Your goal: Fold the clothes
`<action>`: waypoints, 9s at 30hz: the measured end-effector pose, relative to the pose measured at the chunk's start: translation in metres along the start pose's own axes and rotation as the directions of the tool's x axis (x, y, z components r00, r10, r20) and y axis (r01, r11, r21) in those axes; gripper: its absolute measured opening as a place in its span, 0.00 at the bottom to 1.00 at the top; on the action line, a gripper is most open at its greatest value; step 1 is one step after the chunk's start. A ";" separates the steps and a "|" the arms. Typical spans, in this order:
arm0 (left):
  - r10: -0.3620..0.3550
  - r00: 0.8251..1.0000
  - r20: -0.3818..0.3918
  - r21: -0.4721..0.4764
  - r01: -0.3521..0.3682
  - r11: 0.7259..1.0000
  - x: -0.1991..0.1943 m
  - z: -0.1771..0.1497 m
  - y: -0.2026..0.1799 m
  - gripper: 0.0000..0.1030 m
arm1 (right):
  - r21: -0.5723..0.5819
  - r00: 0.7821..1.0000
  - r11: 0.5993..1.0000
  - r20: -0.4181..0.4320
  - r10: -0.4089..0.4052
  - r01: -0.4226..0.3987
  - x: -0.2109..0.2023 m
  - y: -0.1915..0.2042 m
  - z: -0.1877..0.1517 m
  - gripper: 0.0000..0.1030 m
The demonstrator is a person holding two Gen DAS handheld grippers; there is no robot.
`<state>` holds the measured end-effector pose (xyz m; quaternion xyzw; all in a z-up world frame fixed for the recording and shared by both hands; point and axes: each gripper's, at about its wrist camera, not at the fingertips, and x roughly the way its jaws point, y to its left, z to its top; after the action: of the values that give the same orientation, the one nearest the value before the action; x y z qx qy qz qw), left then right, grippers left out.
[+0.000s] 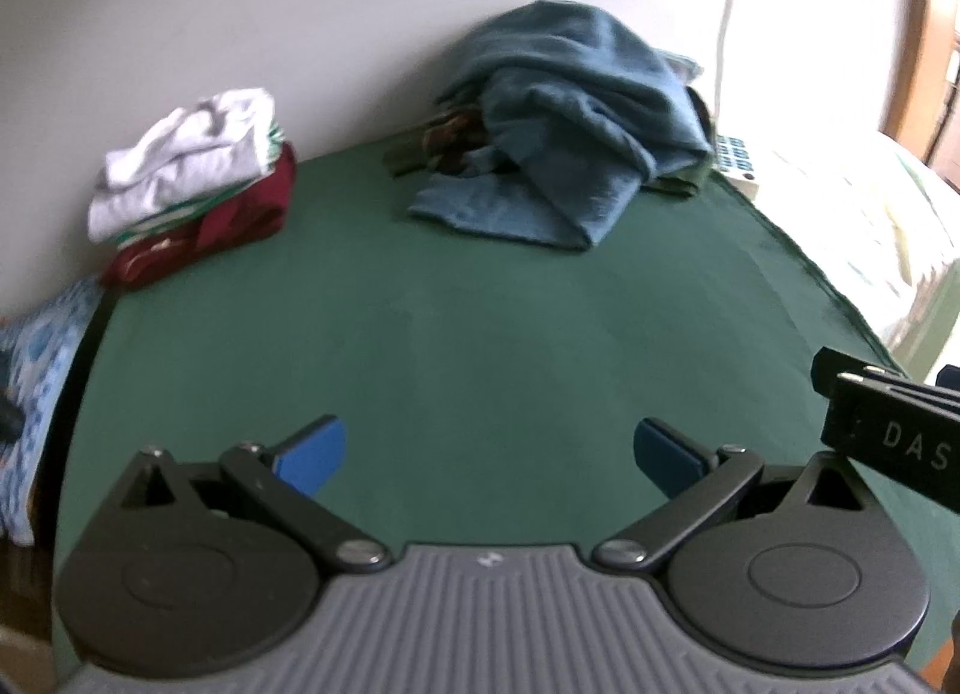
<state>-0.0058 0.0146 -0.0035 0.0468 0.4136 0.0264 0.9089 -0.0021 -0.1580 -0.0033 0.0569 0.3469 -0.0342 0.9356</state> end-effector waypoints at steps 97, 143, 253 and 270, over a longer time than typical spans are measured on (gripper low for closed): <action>-0.115 0.993 -0.016 -0.075 0.113 0.991 0.141 0.118 0.008 0.99 | -0.365 0.988 0.931 0.151 0.033 0.025 0.263 0.066 0.154 0.63; -0.144 0.981 -0.128 -0.008 0.144 0.990 0.180 0.034 -0.027 0.99 | -0.451 0.917 0.883 0.287 0.277 -0.125 0.251 0.086 0.137 0.11; -0.184 0.981 0.056 0.298 0.160 0.941 0.089 -0.017 -0.025 0.99 | -0.434 0.987 0.901 0.146 0.072 -0.001 -0.008 -0.145 -0.020 0.66; -0.074 0.973 0.218 0.836 -0.148 0.529 0.084 -0.076 -0.068 0.99 | -0.499 0.943 0.808 -0.069 0.326 -0.315 0.031 -0.114 -0.023 0.23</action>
<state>-0.0073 -0.0410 -0.1236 0.4930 0.2666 -0.1636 0.8118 -0.0055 -0.2685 -0.0506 -0.1314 0.3196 0.2150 0.9135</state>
